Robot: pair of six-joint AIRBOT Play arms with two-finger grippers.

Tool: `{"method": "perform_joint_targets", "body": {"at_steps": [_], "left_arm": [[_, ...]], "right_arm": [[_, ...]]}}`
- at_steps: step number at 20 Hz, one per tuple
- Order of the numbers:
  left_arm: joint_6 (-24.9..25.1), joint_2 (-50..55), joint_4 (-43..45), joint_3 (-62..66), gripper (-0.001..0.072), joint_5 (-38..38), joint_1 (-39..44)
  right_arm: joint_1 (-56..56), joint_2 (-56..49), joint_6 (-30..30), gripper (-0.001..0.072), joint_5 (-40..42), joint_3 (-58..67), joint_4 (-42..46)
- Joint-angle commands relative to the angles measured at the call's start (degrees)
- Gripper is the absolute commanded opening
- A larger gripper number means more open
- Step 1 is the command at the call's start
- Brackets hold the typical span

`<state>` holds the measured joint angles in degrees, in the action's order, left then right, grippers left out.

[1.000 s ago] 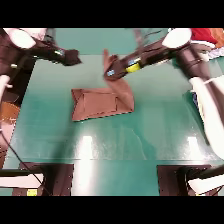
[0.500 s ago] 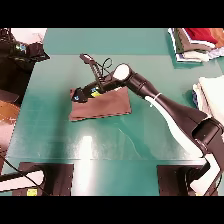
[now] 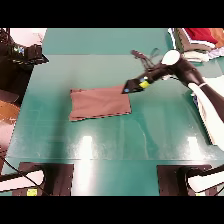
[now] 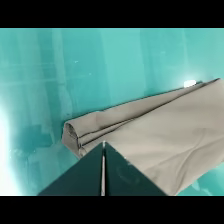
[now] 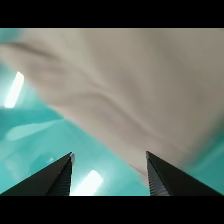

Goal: Fold the shirts.

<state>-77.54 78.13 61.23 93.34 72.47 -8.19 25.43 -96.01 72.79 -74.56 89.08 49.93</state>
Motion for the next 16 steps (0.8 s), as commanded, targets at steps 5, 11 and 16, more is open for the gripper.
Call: {"method": "perform_joint_targets", "body": {"at_steps": [5, 11, 16], "left_arm": [[0.0, 0.2, -0.2, 0.0, 0.0029, -0.2, -0.1], [0.0, 0.2, -0.2, 0.0, 0.0029, -0.3, -0.1], [0.0, 0.2, -0.2, 0.0, 0.0029, 0.6, -0.1]], "right_arm": [[-10.1, -3.0, -1.8, 0.0516, 5.1, -13.9, -8.7], [-2.2, -14.3, -3.1, 0.0517, 4.7, -5.5, -18.7], [2.2, -18.8, -3.5, 0.0506, 5.2, 1.3, -21.9]]}}
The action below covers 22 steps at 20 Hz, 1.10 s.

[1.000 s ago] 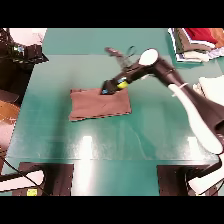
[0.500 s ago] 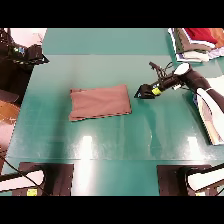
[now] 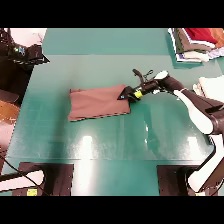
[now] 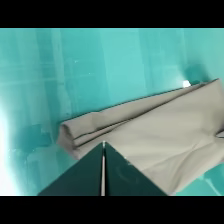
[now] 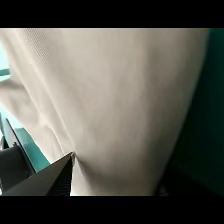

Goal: Fold the shirts.

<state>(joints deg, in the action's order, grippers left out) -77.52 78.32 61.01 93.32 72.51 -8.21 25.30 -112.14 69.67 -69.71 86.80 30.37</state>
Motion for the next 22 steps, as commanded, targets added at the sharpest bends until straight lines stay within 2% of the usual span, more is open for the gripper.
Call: {"method": "perform_joint_targets", "body": {"at_steps": [1, 2, 3, 4, 5, 9, 12, 18, 22], "left_arm": [[0.0, 0.0, 0.0, 0.0, 0.0029, 0.7, 0.0], [0.0, 0.0, 0.0, 0.0, 0.0029, 0.9, 0.0], [0.0, 0.0, 0.1, 0.0, 0.0029, 1.1, 0.3], [0.0, 0.0, 0.1, 0.0, 0.0029, 1.2, 1.0], [0.0, 0.0, 0.1, 0.0, 0.0029, 1.2, 2.1], [0.0, 0.0, 0.1, 0.0, 0.0029, 1.0, 8.8], [0.0, 0.0, 0.1, 0.0, 0.0029, -0.2, 14.4], [-0.1, 0.0, 0.1, 0.0, 0.0029, -5.2, 21.2], [-0.1, 0.0, 0.1, 0.0, 0.0029, -7.5, 24.2]], "right_arm": [[2.8, -3.0, -0.3, 0.0396, 0.4, 4.4, -2.3], [2.8, -3.0, -0.3, 0.0251, 0.5, 5.0, -2.3], [2.7, -3.0, -0.3, 0.0145, 0.2, 5.9, -2.3], [2.4, -3.0, -0.3, 0.0134, -0.4, 6.7, -2.2], [1.7, -3.0, -0.3, 0.0049, -1.7, 7.9, -2.2], [-3.3, 0.7, 1.1, 0.0014, -7.2, 11.0, -0.6], [-10.8, 7.8, 4.7, 0.0014, -8.2, 10.9, 6.9], [-31.3, 20.9, 6.0, 0.0013, -10.0, 11.0, 18.9], [-45.7, 23.5, 6.0, 0.0013, -7.6, 11.0, 19.5]]}}
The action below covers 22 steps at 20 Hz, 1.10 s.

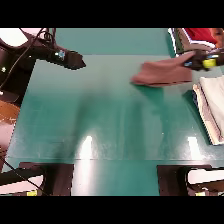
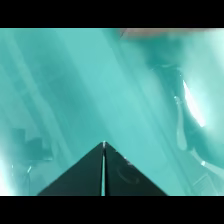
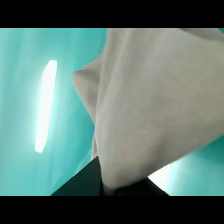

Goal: Fold the shirts.

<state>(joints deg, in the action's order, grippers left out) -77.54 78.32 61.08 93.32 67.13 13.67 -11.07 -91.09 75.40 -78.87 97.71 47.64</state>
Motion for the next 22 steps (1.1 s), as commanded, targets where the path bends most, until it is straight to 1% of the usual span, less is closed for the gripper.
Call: {"method": "perform_joint_targets", "body": {"at_steps": [1, 4, 6, 8, 10, 16, 19, 22], "left_arm": [[0.0, 0.0, 0.0, 0.0, 0.0029, -2.4, 2.8], [-0.2, 0.0, 0.0, 0.0, 0.0029, -3.0, 3.8], [-0.3, 0.0, 0.0, 0.0, 0.0029, -3.7, 3.8], [-0.5, 0.0, 0.0, 0.0, 0.0029, -4.6, 3.8], [-0.5, 0.0, 0.0, 0.0, 0.0029, -5.0, 3.8], [-0.5, 0.0, 0.0, 0.0, 0.0029, -4.9, 3.8], [-0.5, 0.0, 0.0, 0.0, 0.0029, -4.4, 3.8], [-0.5, 0.0, 0.0, 0.0, 0.0029, -4.0, 3.8]], "right_arm": [[-12.1, 2.3, 0.2, 0.0013, 2.5, 0.0, 1.9], [-17.9, 2.1, 0.2, 0.0013, 8.6, 0.0, 1.5], [-19.7, 2.1, 0.2, 0.0013, 13.2, 0.1, 1.4], [-20.5, 2.1, -0.4, 0.0013, 14.4, 1.5, 1.4], [-20.5, 2.1, -1.4, 0.0014, 13.7, 5.0, 1.4], [-21.1, 2.4, -1.4, 0.0013, 6.4, 17.4, 1.5], [-22.6, 4.1, -1.3, 0.0013, 3.7, 17.9, 1.7], [-24.9, 5.4, -1.3, 0.0013, -1.5, 17.9, 2.0]]}}
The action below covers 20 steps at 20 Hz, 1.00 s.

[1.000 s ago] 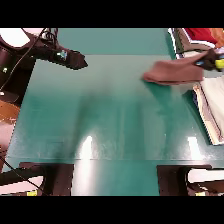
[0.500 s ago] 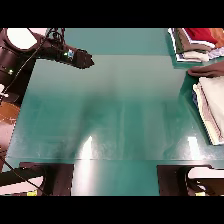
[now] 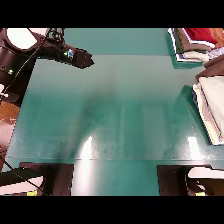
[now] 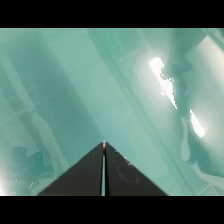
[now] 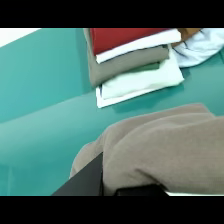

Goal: Fold the shirts.

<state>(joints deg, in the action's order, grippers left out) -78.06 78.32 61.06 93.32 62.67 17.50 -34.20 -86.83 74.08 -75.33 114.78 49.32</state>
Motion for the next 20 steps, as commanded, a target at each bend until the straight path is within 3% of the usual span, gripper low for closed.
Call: {"method": "perform_joint_targets", "body": {"at_steps": [1, 5, 18, 19, 20], "left_arm": [[0.1, 0.0, 0.0, 0.0, 0.0029, 0.4, 0.0], [0.1, 0.0, 0.0, 0.0, 0.0029, 0.7, 0.0], [0.5, 0.0, 0.0, 0.0, 0.0029, 1.4, 0.0], [0.5, 0.0, 0.0, 0.0, 0.0029, 1.4, 0.0], [0.5, 0.0, 0.0, 0.0, 0.0029, 1.4, 0.0]], "right_arm": [[-2.4, 1.7, 0.0, 0.0013, -6.5, 0.2, 0.3], [-5.8, 8.2, 0.0, 0.0013, -6.3, -10.5, 1.0], [-17.6, 25.0, 0.0, 0.0027, -7.2, -42.5, 26.7], [-18.2, 25.5, 0.0, 0.0114, -7.2, -44.0, 28.0], [-18.8, 25.7, 0.0, 0.0268, -7.3, -45.2, 29.0]]}}
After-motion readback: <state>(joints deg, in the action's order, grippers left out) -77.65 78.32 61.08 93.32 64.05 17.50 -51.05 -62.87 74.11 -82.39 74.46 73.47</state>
